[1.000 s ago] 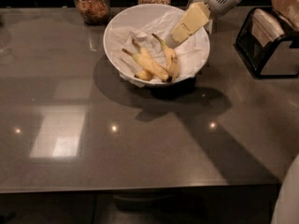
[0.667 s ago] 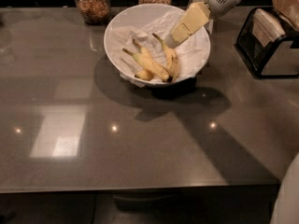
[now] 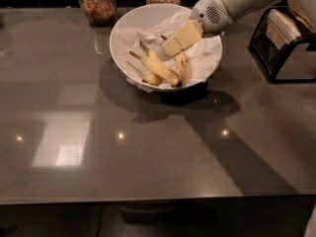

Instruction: Pick banana from white bowl

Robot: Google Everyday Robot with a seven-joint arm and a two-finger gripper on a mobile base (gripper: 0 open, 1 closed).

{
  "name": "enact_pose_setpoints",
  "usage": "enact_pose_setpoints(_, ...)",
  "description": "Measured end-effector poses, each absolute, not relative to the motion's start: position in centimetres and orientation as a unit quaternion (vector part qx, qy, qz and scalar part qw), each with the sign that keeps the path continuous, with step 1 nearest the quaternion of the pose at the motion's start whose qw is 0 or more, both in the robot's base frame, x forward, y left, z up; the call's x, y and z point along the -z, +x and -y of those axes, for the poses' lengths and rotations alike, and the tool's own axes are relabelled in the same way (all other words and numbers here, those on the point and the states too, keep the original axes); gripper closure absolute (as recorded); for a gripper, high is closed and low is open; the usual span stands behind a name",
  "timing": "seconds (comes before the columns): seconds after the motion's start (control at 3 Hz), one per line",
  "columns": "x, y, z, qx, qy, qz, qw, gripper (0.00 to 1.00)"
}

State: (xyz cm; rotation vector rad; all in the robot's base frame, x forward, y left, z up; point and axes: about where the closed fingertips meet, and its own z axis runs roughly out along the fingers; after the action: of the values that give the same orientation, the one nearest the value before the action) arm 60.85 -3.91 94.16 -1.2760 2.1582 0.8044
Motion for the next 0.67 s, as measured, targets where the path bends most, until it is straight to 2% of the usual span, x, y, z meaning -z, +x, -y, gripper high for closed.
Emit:
enact_pose_setpoints(0.33,-91.7,60.9,2.3,-0.308,-0.447,-0.806,0.236,0.0)
enact_pose_setpoints(0.67,-89.7,60.9,1.2,-0.314,-0.434,-0.816,0.216,0.17)
